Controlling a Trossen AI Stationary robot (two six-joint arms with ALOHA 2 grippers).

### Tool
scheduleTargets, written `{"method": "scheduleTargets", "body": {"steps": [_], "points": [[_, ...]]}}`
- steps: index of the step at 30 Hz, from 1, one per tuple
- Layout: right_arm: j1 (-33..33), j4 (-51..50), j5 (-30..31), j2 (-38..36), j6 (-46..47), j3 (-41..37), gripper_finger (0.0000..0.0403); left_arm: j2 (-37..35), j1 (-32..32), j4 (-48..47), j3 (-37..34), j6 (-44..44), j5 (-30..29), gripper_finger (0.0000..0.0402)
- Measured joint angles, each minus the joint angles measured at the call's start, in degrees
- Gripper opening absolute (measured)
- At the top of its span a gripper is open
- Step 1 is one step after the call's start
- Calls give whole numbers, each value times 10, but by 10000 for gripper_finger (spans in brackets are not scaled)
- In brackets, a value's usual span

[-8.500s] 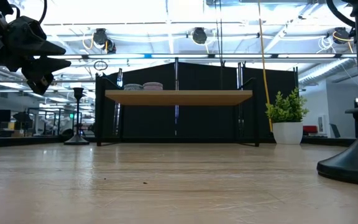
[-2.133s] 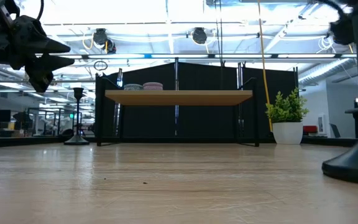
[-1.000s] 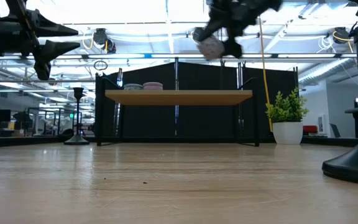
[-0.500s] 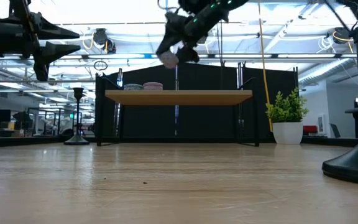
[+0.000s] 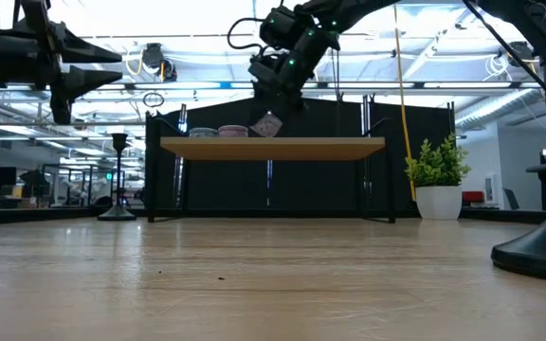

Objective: Pick & Place candle stick holders
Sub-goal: Put the red patterned scented candle on the shelf

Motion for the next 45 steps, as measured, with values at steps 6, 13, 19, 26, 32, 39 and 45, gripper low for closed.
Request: {"method": "scheduleTargets", "body": {"steps": [6, 13, 19, 26, 32, 39, 45], "points": [[0, 2, 1, 0, -13, -12, 302, 0, 0, 0, 0, 0, -10, 131], [0, 27, 28, 0, -30, -28, 306, 0, 0, 0, 0, -1, -9, 131], [1, 46, 27, 0, -34, -28, 308, 0, 0, 0, 0, -1, -9, 131], [13, 78, 27, 0, -55, -29, 343, 0, 0, -1, 0, 2, -9, 131], [19, 82, 28, 0, -56, -29, 378, 0, 0, -1, 0, 3, -12, 131], [21, 102, 29, -26, -60, -29, 379, 0, 0, -6, 0, 5, -31, 131], [21, 49, 87, -79, -65, -29, 338, 0, 0, -6, 0, 6, -33, 131]]}}
